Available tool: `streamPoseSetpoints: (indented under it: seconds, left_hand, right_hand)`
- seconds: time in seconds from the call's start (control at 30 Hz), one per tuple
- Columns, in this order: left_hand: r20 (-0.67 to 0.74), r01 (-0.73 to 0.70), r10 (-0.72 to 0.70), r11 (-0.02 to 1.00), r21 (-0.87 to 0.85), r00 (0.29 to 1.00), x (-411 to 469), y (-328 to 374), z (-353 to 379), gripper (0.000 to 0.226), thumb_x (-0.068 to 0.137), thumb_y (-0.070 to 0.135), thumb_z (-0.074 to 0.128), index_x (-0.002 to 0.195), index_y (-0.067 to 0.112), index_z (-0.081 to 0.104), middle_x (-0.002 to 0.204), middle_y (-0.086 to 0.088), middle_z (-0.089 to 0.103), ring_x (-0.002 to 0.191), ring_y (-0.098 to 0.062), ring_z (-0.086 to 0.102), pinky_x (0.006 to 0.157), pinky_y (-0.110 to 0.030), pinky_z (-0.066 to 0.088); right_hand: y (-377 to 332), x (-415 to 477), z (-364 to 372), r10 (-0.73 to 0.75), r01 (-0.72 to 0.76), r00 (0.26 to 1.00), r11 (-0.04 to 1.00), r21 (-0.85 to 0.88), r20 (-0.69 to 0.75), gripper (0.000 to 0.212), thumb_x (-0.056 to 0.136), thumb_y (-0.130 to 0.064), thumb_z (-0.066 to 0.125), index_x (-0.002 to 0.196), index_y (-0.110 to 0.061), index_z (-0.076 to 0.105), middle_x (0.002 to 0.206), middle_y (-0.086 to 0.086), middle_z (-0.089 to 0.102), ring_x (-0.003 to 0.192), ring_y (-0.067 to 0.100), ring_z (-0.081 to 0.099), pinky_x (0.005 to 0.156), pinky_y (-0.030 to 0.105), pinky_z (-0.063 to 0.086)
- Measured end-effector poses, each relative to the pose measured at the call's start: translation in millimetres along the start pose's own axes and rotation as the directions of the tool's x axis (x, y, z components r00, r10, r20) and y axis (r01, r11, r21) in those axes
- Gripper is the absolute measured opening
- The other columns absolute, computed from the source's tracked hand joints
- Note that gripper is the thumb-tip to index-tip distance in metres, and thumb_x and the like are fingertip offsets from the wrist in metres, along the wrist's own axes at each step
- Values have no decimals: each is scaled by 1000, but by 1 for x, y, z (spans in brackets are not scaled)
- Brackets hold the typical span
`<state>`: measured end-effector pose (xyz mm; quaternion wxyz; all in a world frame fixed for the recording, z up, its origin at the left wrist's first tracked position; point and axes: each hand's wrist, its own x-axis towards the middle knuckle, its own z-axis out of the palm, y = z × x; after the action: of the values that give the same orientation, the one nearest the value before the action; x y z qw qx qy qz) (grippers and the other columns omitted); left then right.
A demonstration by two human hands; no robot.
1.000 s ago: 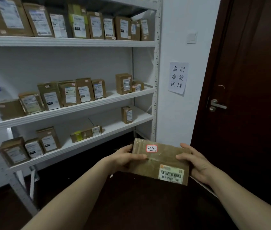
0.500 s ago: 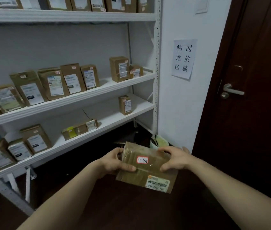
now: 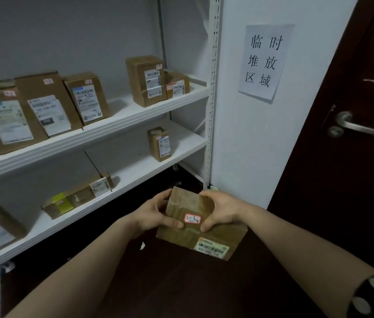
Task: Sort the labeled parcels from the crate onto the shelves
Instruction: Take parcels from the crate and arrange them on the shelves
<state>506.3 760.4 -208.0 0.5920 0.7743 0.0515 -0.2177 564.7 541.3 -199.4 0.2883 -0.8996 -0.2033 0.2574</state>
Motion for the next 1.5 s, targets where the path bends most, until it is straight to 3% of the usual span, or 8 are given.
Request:
streamPoseSetpoints:
  seconds: [0.17, 0.33, 0.4, 0.67, 0.8, 0.97, 1.07, 1.5]
  left_hand:
    - [-41, 27, -29, 999, -42, 999, 71, 16, -18, 122, 43, 17, 93, 147, 31, 31, 136, 5, 53, 121, -16, 54, 92, -36, 53]
    - [-108, 65, -70, 997, -45, 992, 151, 32, -33, 112, 56, 7, 88, 148, 27, 29, 141, 0, 48, 130, -20, 45, 105, -42, 43]
    - [-187, 111, -116, 993, -37, 976, 187, 41, -39, 106, 62, 2, 85, 149, 24, 27, 143, -4, 44, 133, -24, 41, 105, -37, 41]
    - [-546, 297, -242, 955, 13, 802, 293, 64, -68, 77, 80, 7, 74, 146, 9, 34, 140, -14, 45, 122, -26, 50, 82, -20, 39]
    - [-634, 394, -261, 916, 75, 728, 320, 61, -94, 70, 83, 9, 71, 144, 6, 38, 141, -15, 47, 125, -28, 48, 93, -26, 39]
    - [-667, 467, -271, 875, 130, 694, 356, 55, -133, 68, 83, 11, 70, 143, 9, 39, 140, -13, 49, 127, -26, 47, 103, -31, 36]
    - [-666, 479, -281, 868, 131, 691, 378, 44, -153, 67, 83, 12, 68, 143, 10, 39, 139, -13, 50, 127, -25, 48, 103, -31, 37]
    - [-640, 542, -379, 838, 70, 668, 445, -3, -190, 70, 86, 14, 65, 147, 9, 31, 144, -13, 45, 130, -25, 45, 102, -29, 37]
  right_hand:
    - [21, 70, -27, -17, 17, 1000, 997, -76, 1, 83, 50, -33, 90, 123, -30, 50, 116, -8, 58, 109, 15, 56, 96, 41, 47]
    - [50, 150, -71, -51, 49, 999, 977, -207, -5, 89, 53, -39, 88, 130, -30, 45, 124, -1, 45, 116, 20, 47, 100, 42, 43]
    - [64, 182, -98, -68, 63, 998, 965, -255, -10, 86, 57, -38, 87, 131, -28, 45, 126, 0, 45, 117, 20, 46, 101, 40, 41]
    - [114, 300, -179, -38, 20, 996, 977, -211, -78, 71, 51, -33, 90, 112, -22, 55, 114, 1, 53, 107, 21, 52, 94, 39, 46]
    - [121, 346, -192, -34, 17, 996, 981, -195, -84, 82, 53, -30, 90, 124, -19, 50, 120, 3, 49, 114, 23, 49, 99, 38, 43]
    - [113, 398, -203, -56, 12, 992, 928, -372, -109, 95, 62, -35, 85, 141, -23, 35, 139, 2, 43, 131, 22, 39, 114, 38, 23]
    - [107, 431, -204, -63, 2, 990, 898, -440, -124, 93, 64, -37, 83, 142, -25, 33, 140, 0, 41, 133, 20, 37, 115, 38, 14]
    - [118, 561, -183, -110, 42, 988, 857, -513, -104, 88, 67, -22, 82, 140, -18, 32, 137, 8, 37, 128, 27, 38, 108, 39, 31]
